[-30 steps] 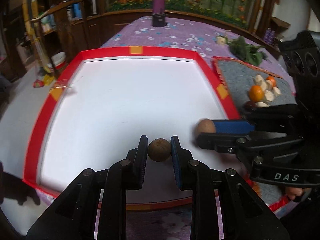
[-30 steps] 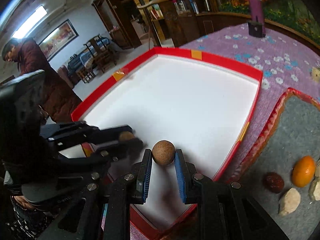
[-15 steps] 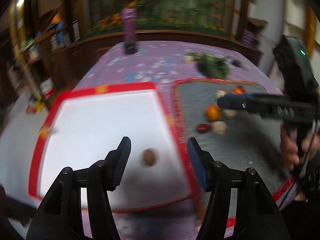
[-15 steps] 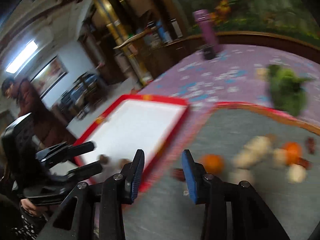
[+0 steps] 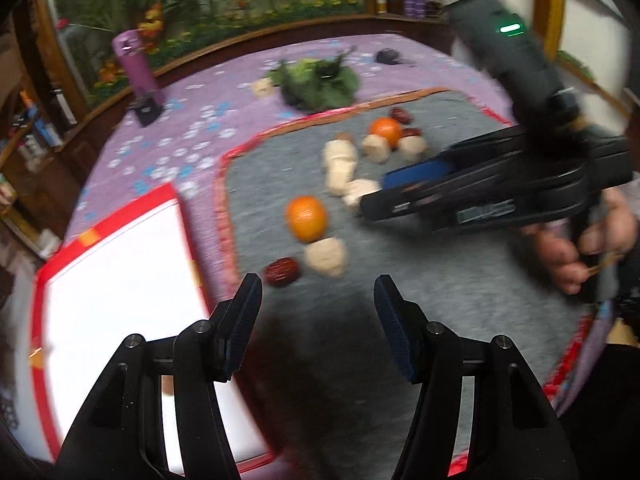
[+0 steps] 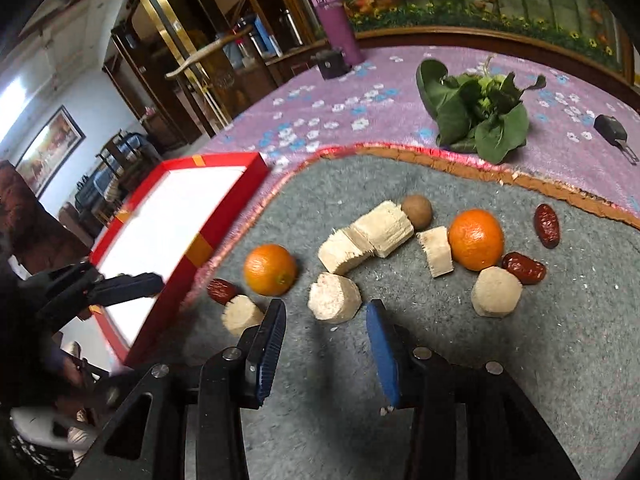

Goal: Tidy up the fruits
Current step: 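Grasp a beige round cake with the left gripper while the right grasps another, then carry both beige cakes over the white tray and open both grippers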

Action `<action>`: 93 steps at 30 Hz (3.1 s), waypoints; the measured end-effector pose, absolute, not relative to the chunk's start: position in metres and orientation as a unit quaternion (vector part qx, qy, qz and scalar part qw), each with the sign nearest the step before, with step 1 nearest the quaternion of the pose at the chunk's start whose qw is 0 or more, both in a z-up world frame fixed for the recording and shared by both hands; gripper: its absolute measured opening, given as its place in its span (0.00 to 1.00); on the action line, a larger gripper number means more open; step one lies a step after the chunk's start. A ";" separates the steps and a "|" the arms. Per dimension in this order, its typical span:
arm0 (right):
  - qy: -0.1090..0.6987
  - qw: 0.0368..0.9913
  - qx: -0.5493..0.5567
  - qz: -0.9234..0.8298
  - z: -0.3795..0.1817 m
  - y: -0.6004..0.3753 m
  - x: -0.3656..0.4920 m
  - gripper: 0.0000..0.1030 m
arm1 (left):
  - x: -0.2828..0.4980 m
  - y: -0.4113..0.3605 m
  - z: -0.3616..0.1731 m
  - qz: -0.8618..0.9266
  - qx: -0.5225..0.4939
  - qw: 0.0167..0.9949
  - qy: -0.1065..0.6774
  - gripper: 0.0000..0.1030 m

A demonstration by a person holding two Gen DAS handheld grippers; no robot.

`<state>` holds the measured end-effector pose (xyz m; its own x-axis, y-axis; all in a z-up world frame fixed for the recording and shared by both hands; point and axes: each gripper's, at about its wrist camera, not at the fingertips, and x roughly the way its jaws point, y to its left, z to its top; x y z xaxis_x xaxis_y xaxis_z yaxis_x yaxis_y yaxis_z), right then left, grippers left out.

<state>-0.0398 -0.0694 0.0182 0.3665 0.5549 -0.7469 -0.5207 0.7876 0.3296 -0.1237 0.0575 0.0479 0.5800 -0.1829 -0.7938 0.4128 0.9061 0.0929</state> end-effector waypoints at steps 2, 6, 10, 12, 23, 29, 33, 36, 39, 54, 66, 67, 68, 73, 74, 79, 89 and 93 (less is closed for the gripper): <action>0.467 0.825 0.008 0.319 0.011 -0.063 -0.034 0.40 | -0.121 0.052 0.045 -0.191 0.126 0.872 0.433 0.57; 0.457 0.832 -0.013 0.314 0.011 -0.053 -0.031 0.40 | -0.110 0.048 0.033 -0.202 0.104 0.858 0.460 0.57; 0.444 0.842 -0.053 0.303 0.009 -0.046 -0.034 0.31 | -0.095 0.052 0.025 -0.195 0.070 0.852 0.481 0.57; 0.449 0.838 -0.041 0.307 0.008 -0.051 -0.031 0.29 | -0.087 0.051 0.022 -0.194 0.061 0.850 0.485 0.57; 0.477 0.814 0.011 0.332 0.009 -0.073 -0.028 0.29 | -0.071 0.051 0.017 -0.193 0.061 0.853 0.481 0.31; 0.471 0.814 0.010 0.339 0.012 -0.074 -0.032 0.28 | -0.075 0.050 0.016 -0.184 0.069 0.862 0.468 0.24; 0.460 0.815 0.021 0.352 0.017 -0.077 -0.036 0.26 | -0.082 0.057 0.022 -0.176 0.053 0.870 0.457 0.23; 0.450 0.819 0.019 0.355 0.020 -0.074 -0.039 0.24 | -0.091 0.064 0.030 -0.171 0.040 0.879 0.442 0.24; 0.456 0.821 0.010 0.343 0.015 -0.072 -0.038 0.22 | -0.102 0.071 0.040 -0.159 0.038 0.890 0.426 0.24; 0.444 0.843 -0.052 0.299 0.011 -0.040 -0.043 0.33 | -0.140 0.134 0.059 -0.114 -0.022 0.913 0.392 0.24; 0.422 0.829 -0.003 0.368 0.048 -0.025 -0.068 0.28 | -0.154 0.190 0.065 -0.060 -0.058 0.924 0.373 0.24; 0.417 0.825 -0.002 0.382 0.052 -0.016 -0.072 0.28 | -0.155 0.194 0.064 -0.054 -0.060 0.924 0.373 0.24; 0.413 0.821 -0.004 0.395 0.056 -0.005 -0.076 0.28 | -0.156 0.200 0.063 -0.047 -0.062 0.925 0.373 0.24; 0.401 0.800 -0.015 0.445 0.056 0.051 -0.092 0.28 | -0.162 0.218 0.053 -0.015 -0.060 0.922 0.381 0.24; 0.403 0.797 -0.023 0.450 0.052 0.064 -0.094 0.28 | -0.163 0.221 0.050 -0.010 -0.058 0.921 0.384 0.24; 0.422 0.785 -0.029 0.453 0.034 0.101 -0.094 0.28 | -0.167 0.231 0.040 0.012 -0.051 0.917 0.395 0.24; 0.440 0.773 -0.017 0.457 0.027 0.116 -0.089 0.39 | -0.162 0.237 0.035 0.057 -0.037 0.911 0.407 0.26; 0.418 0.785 0.022 0.456 0.039 0.096 -0.082 0.41 | -0.161 0.228 0.046 0.074 -0.016 0.916 0.393 0.49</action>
<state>-0.0824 0.0956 0.0391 0.2347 0.7345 -0.6368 -0.6981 0.5832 0.4154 -0.1615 0.2280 0.0460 0.6794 0.1232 -0.7233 -0.1484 0.9885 0.0290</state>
